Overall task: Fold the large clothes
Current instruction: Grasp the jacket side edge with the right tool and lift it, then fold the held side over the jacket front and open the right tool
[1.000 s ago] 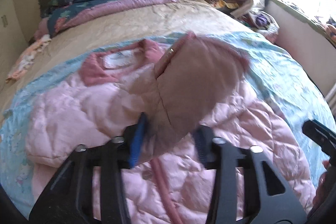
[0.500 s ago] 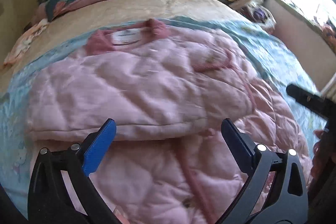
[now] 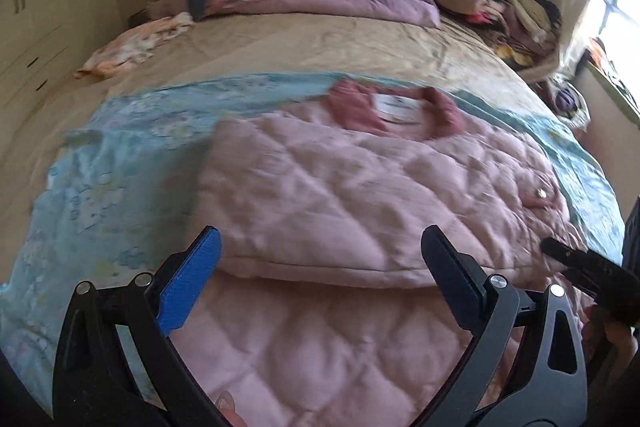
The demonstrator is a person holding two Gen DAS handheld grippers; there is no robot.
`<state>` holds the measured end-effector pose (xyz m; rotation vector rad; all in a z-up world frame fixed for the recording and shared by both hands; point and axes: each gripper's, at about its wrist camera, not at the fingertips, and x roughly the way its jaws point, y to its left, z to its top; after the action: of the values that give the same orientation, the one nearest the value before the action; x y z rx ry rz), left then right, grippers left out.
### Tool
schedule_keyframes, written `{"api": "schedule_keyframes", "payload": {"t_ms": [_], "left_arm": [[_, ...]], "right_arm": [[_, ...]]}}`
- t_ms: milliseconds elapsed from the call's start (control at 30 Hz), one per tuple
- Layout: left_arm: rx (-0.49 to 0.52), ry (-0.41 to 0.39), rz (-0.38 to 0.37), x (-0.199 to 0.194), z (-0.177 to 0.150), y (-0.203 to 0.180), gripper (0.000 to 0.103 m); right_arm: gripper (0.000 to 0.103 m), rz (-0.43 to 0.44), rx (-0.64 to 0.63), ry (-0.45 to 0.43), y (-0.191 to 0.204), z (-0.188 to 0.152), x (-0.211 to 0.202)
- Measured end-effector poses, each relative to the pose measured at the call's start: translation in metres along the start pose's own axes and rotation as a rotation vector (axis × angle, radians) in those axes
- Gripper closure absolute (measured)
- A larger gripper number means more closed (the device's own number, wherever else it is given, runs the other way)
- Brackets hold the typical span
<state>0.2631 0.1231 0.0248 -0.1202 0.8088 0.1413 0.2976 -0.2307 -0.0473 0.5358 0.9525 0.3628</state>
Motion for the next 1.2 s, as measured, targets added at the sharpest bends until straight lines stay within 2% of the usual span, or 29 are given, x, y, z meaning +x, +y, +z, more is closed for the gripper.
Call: {"api": "schedule_keyframes", "payload": {"t_ms": [33,133,300,467,600,733,967,1200], "left_arm": [[-0.019,-0.002,0.006,-0.001,0.001,0.008,0.010],[-0.065,-0.006,0.007,-0.002,0.004,0.027,0.010],[-0.092,-0.011,0.002,-0.001,0.007,0.036,0.010],[-0.092,-0.017,0.003,0.005,0.015,0.038,0.010],[-0.099,-0.019,-0.008,0.012,0.022,0.034,0.010],[-0.099,0.002,-0.014,0.025,0.026,0.026,0.010],[-0.085,0.031,-0.018,0.044,0.030,0.016,0.010],[-0.096,0.069,-0.057,0.062,0.033,0.005,0.010]], "right_arm": [[0.066,-0.006,-0.020,-0.011,0.003,0.000,-0.001],[0.080,-0.009,-0.119,-0.062,0.022,0.004,-0.010],[0.086,0.009,-0.326,-0.171,0.066,0.022,-0.036],[0.086,0.026,-0.531,-0.274,0.111,0.062,-0.069],[0.087,-0.043,-0.618,-0.336,0.113,0.081,-0.074],[0.087,-0.095,-0.575,-0.287,0.085,0.086,-0.054],[0.087,-0.131,-0.482,-0.216,0.037,0.070,-0.027],[0.086,-0.157,-0.442,-0.170,0.023,0.058,-0.012]]}}
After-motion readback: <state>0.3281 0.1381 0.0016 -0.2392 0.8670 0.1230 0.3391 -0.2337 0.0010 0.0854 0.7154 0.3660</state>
